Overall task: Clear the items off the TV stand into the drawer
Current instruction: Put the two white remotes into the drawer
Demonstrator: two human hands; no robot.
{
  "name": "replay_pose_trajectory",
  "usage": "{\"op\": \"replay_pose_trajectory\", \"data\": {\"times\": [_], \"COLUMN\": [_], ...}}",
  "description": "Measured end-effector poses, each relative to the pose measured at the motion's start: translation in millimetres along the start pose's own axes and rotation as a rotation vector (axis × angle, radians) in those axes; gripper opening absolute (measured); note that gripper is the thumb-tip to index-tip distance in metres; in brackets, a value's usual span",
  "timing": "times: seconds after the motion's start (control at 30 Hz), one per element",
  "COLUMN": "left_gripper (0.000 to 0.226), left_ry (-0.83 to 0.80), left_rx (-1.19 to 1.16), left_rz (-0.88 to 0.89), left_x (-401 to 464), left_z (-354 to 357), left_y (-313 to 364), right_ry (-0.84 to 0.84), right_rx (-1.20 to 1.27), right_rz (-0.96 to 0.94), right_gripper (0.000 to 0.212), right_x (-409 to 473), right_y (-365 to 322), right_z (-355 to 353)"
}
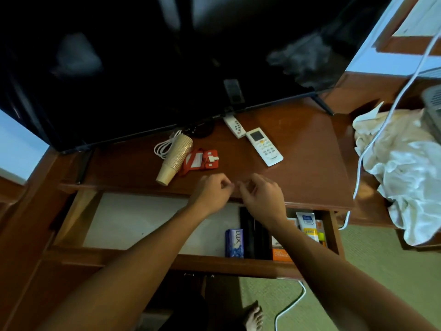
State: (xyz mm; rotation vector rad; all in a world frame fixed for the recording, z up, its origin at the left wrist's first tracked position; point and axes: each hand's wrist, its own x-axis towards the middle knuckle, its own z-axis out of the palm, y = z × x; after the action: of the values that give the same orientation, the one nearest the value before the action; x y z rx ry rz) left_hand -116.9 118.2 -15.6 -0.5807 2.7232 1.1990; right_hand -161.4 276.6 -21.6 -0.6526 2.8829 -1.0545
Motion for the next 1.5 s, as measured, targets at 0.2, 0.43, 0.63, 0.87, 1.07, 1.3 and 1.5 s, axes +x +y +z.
{"op": "replay_pose_trajectory", "data": {"times": [0.2, 0.43, 0.63, 0.87, 1.07, 1.3, 1.5], "left_gripper": [0.021, 0.041, 0.051, 0.064, 0.061, 0.066, 0.052], "left_ry": [0.133, 0.053, 0.082, 0.156, 0.011, 0.05, 0.015], "left_rx": [-0.074, -0.315, -0.114, 0.147, 0.196, 0.293, 0.325], "left_rz": [-0.058, -0.382, -0.404, -0.35, -0.35, -0.25, -0.226], "left_x": [82, 191, 231, 240, 201, 180, 143], "left_z": [-24, -1, 14, 31, 35, 48, 55], "left_y": [41, 58, 57, 61, 59, 66, 70], "right_ry": [0.065, -0.133, -0.154, -0.176, -0.224, -0.251, -0.259], "right_rx": [-0.121, -0.357, -0.388, -0.345, -0.396, -0.458, -0.345], "right_rz": [0.098, 0.168, 0.173, 0.213, 0.31, 0.331, 0.429], "right_gripper": [0.018, 0.049, 0.056, 0.068, 0.073, 0.074, 0.064], "right_x": [72, 137, 157, 162, 143, 127, 103], "right_y": [15, 53, 70, 77, 80, 86, 88], "right_z": [-16, 1, 11, 14, 3, -4, -15]}}
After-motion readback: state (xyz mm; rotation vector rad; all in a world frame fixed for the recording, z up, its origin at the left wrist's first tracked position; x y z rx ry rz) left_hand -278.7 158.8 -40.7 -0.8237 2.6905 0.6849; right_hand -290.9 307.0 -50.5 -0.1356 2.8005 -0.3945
